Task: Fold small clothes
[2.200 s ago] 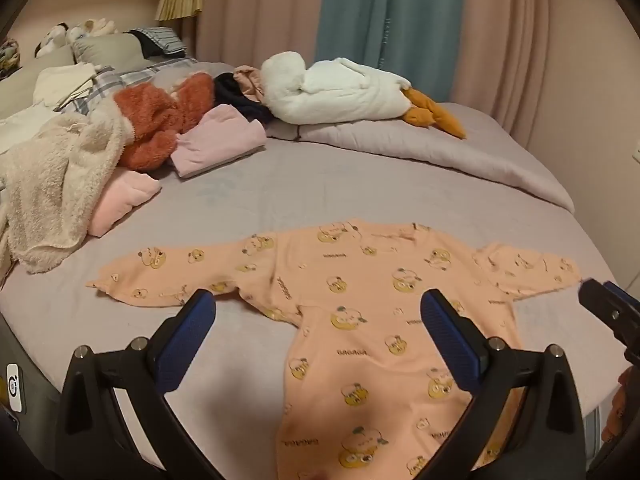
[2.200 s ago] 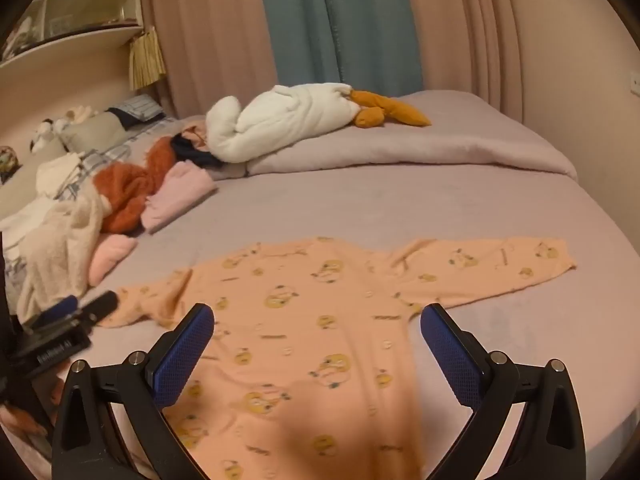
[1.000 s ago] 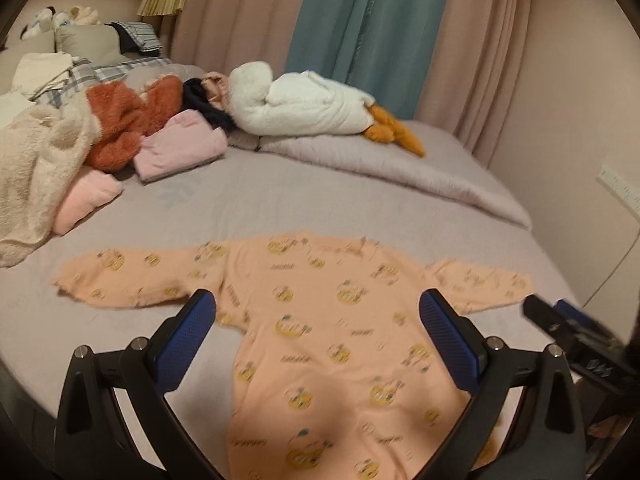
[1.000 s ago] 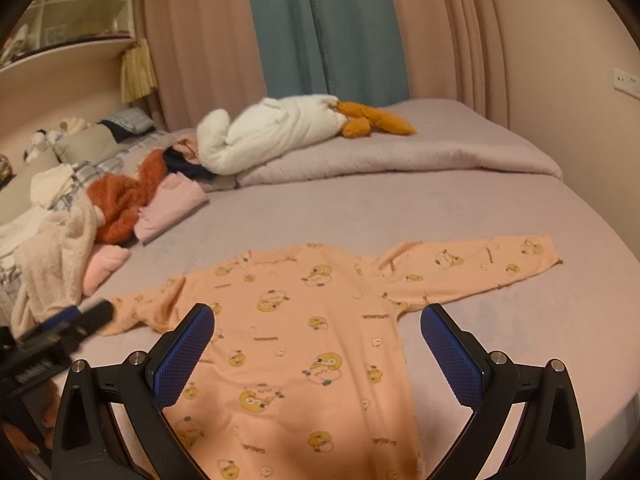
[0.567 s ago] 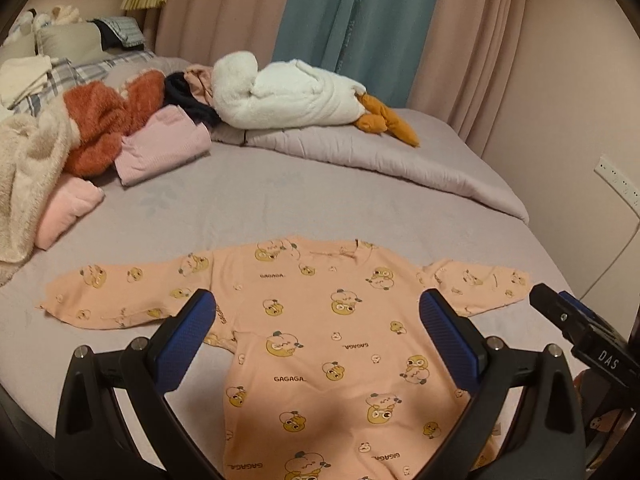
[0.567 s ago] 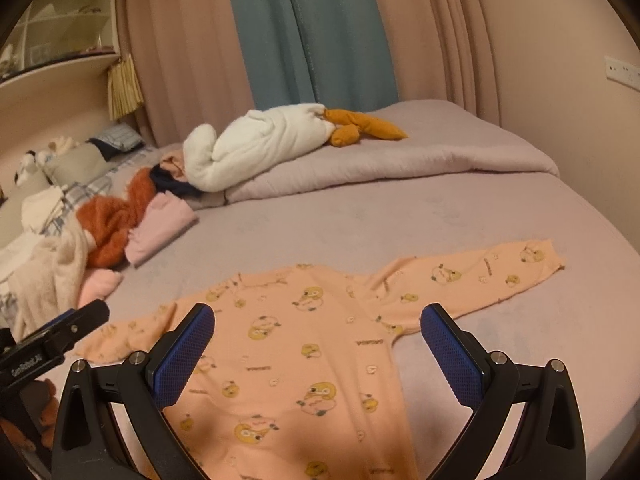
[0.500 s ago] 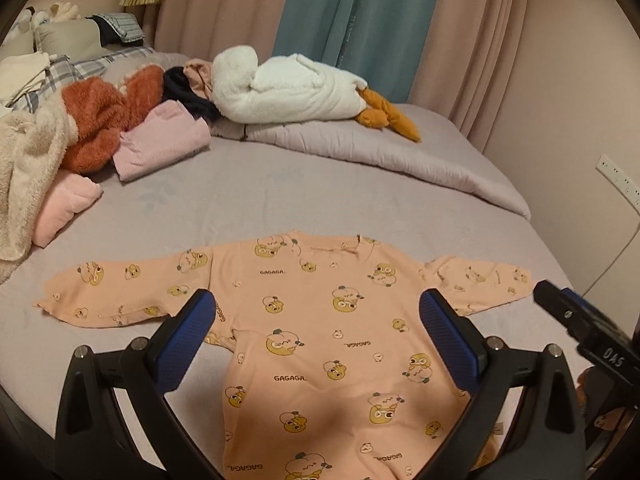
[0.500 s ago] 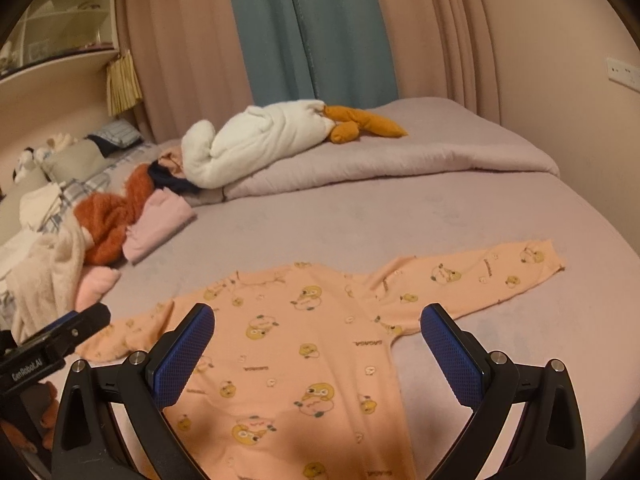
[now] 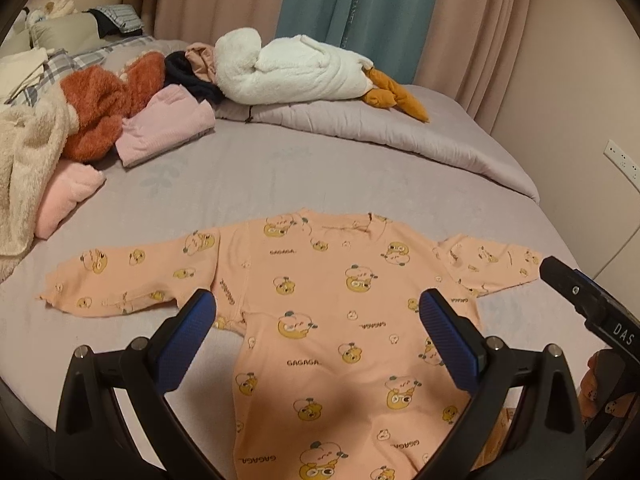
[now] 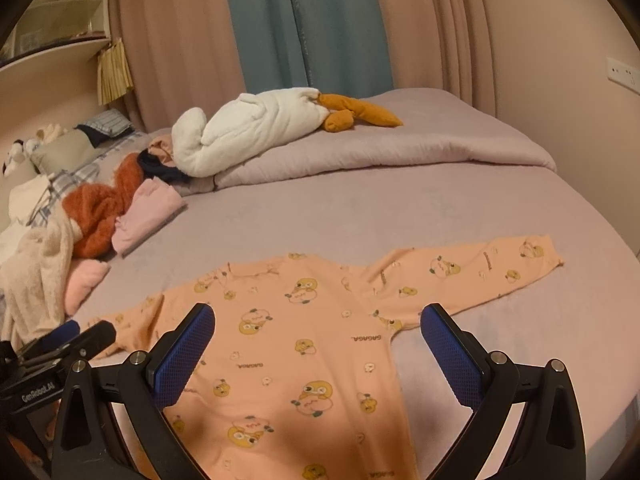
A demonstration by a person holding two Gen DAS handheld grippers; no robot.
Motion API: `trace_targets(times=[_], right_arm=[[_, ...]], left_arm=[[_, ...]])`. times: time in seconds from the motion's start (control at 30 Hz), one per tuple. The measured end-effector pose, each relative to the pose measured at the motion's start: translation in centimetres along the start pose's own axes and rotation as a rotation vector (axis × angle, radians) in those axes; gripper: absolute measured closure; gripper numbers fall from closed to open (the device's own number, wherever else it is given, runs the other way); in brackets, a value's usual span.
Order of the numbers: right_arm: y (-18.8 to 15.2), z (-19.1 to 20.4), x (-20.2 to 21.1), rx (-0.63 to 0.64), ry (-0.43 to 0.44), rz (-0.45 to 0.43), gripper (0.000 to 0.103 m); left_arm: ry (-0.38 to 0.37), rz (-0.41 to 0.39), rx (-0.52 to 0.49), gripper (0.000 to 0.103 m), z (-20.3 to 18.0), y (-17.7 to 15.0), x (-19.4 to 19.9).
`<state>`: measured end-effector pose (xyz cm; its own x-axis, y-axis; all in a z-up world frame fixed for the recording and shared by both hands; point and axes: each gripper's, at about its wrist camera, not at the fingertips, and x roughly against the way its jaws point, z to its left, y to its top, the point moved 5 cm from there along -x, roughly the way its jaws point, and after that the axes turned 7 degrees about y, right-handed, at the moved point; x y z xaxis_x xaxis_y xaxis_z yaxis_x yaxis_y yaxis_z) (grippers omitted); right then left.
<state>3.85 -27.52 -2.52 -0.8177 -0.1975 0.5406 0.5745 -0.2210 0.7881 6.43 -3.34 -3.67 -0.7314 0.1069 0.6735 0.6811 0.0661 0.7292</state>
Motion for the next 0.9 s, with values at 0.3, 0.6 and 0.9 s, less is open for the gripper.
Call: trace_targets(times=[0.3, 0.6, 0.9], right_arm=[[0.0, 0.2, -0.3, -0.001, -0.007, 0.011, 0.001], [-0.2, 0.4, -0.8, -0.008, -0.014, 0.030, 0.001], [-0.3, 0.4, -0.8, -0.013, -0.007, 0.022, 0.001]], left_arm=[[0.001, 0.029, 0.014, 0.002, 0.5, -0.7, -0.4], [0.004, 0.051, 0.013, 0.002, 0.6, -1.2, -0.7], [0.023, 0.045, 0.002, 0.002, 0.5, -1.3, -0.4]])
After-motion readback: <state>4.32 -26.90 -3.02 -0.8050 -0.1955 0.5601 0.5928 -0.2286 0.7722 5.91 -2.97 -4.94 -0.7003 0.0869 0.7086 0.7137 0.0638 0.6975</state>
